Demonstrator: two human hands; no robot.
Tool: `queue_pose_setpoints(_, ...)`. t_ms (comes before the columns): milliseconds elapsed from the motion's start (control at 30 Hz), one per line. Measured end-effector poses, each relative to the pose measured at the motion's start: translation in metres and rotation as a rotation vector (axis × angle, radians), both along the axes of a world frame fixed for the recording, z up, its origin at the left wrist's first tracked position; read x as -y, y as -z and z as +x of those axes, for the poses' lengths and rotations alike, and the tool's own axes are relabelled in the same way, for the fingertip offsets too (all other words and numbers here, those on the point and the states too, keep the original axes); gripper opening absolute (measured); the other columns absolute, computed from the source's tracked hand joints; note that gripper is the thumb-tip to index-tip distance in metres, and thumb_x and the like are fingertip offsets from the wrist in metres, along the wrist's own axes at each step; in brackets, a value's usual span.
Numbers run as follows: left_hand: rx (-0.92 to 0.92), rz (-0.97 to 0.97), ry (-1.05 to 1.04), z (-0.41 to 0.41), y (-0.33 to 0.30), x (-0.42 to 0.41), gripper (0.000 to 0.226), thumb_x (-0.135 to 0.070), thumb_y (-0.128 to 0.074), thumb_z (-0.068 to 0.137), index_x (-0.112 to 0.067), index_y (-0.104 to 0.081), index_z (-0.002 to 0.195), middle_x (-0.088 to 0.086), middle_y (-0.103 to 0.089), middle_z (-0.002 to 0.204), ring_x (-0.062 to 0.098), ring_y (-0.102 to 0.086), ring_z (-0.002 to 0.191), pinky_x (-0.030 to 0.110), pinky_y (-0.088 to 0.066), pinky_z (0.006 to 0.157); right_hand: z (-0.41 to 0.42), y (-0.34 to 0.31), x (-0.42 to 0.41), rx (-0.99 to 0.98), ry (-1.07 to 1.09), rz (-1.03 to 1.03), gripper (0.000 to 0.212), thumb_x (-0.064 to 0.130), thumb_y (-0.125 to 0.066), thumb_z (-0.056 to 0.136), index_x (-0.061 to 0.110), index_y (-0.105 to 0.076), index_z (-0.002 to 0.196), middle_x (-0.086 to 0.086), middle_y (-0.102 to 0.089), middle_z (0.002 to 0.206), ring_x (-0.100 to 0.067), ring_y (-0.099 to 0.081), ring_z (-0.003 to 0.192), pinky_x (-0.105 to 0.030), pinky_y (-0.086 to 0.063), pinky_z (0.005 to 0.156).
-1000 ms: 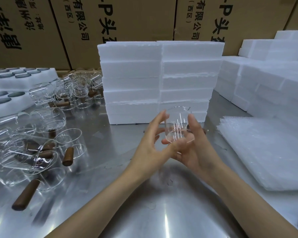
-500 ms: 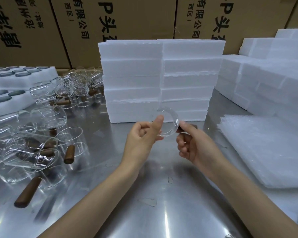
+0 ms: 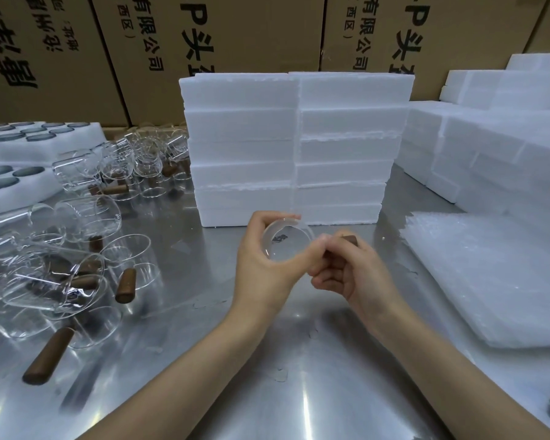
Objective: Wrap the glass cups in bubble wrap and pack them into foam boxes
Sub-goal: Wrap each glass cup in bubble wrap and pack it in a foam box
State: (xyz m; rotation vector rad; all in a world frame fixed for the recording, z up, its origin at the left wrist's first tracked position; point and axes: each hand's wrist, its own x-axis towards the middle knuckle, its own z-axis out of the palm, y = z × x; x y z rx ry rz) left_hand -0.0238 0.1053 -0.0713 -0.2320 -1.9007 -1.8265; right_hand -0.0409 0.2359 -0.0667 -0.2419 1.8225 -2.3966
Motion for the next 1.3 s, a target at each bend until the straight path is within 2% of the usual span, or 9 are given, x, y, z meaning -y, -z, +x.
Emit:
queue_pose_setpoints(100,0.09,0.122,-0.042,0.001,-0.005,0.003,0.026,-0.042,-0.083,0.068,-0.031,-0.063,0.08,-0.013,-0.071,0.093,-0.001,-0.063,0.091,0.014,-0.045,0.078,0.003,0.001,0.003,-0.031,-0.028,0.03,0.02,0.019,-0.057,0.091,0.012,-0.051,0.073,-0.011,-0.066,0.061,-0.018,-0.062,0.049,-0.023,-0.051,0.052)
queue_pose_setpoints(200,0.128,0.19,-0.04,0.001,-0.007,0.003,0.02,-0.046,-0.07,0.076,-0.027,-0.062,0.075,-0.008,-0.072,0.091,0.001,-0.062,0.088,0.02,-0.041,0.082,0.003,0.001,0.005,-0.032,-0.022,0.041,0.022,0.018,-0.058,0.09,0.013,-0.051,0.07,-0.012,-0.066,0.06,-0.019,-0.061,0.048,-0.024,-0.051,0.051)
queue_pose_setpoints(433,0.087,0.116,0.081,0.005,-0.008,-0.003,0.029,-0.032,-0.044,0.1,-0.025,-0.073,0.103,-0.018,-0.071,0.105,-0.008,-0.059,0.098,0.002,-0.038,0.081,-0.002,0.0,-0.002,0.091,0.068,-0.077,0.018,0.018,-0.055,0.089,0.013,-0.053,0.072,-0.006,-0.056,0.049,-0.015,-0.051,0.039,-0.021,-0.047,0.044)
queue_pose_setpoints(633,-0.04,-0.087,0.182,0.01,-0.004,-0.006,0.036,-0.033,-0.035,0.1,-0.028,-0.053,0.131,-0.021,-0.056,0.133,-0.008,-0.043,0.127,0.006,-0.03,0.101,-0.005,-0.002,-0.006,0.249,0.081,-0.219,0.021,0.022,-0.055,0.087,0.013,-0.057,0.068,-0.001,-0.045,0.046,-0.011,-0.039,0.034,-0.017,-0.039,0.037)
queue_pose_setpoints(867,-0.173,-0.313,0.079,0.012,-0.005,-0.006,0.047,-0.044,-0.06,0.08,-0.032,-0.05,0.124,-0.014,-0.057,0.125,0.003,-0.051,0.121,0.015,-0.037,0.099,-0.004,-0.003,-0.005,0.314,-0.015,-0.299,0.031,0.022,-0.053,0.087,0.014,-0.059,0.057,0.001,-0.045,0.045,-0.01,-0.04,0.032,-0.015,-0.038,0.035)
queue_pose_setpoints(1000,-0.225,-0.301,0.004,0.01,-0.003,-0.005,0.059,-0.037,-0.078,0.067,-0.019,-0.053,0.117,-0.017,-0.058,0.112,0.008,-0.057,0.111,0.015,-0.04,0.094,-0.002,-0.002,-0.002,0.221,-0.054,-0.256,0.026,0.018,-0.055,0.086,0.014,-0.071,0.065,0.0,-0.059,0.055,-0.011,-0.055,0.043,-0.018,-0.047,0.043)
queue_pose_setpoints(1067,-0.235,-0.3,-0.03,0.008,-0.001,-0.004,0.059,-0.03,-0.083,0.064,-0.022,-0.051,0.113,-0.016,-0.059,0.108,0.008,-0.059,0.106,0.016,-0.042,0.09,-0.001,0.0,0.0,0.187,-0.075,-0.224,0.016,0.019,-0.057,0.086,0.01,-0.07,0.086,-0.002,-0.064,0.065,-0.013,-0.061,0.052,-0.021,-0.051,0.049)
queue_pose_setpoints(1133,-0.228,-0.271,-0.039,0.006,0.0,-0.002,0.056,-0.029,-0.083,0.065,-0.026,-0.05,0.11,-0.014,-0.059,0.107,0.009,-0.06,0.105,0.016,-0.043,0.089,-0.002,0.002,0.0,0.166,-0.07,-0.196,0.019,0.02,-0.059,0.087,0.009,-0.061,0.102,-0.004,-0.065,0.071,-0.015,-0.061,0.057,-0.023,-0.053,0.053)
queue_pose_setpoints(1300,-0.186,-0.232,-0.032,0.002,-0.001,0.0,0.035,-0.048,-0.062,0.078,-0.041,-0.051,0.111,-0.013,-0.043,0.131,-0.006,-0.038,0.127,0.003,-0.027,0.098,-0.005,-0.002,-0.007,-0.027,-0.004,-0.096,0.016,0.026,-0.063,0.079,0.016,-0.051,0.075,-0.002,-0.06,0.059,-0.014,-0.06,0.054,-0.023,-0.052,0.055)
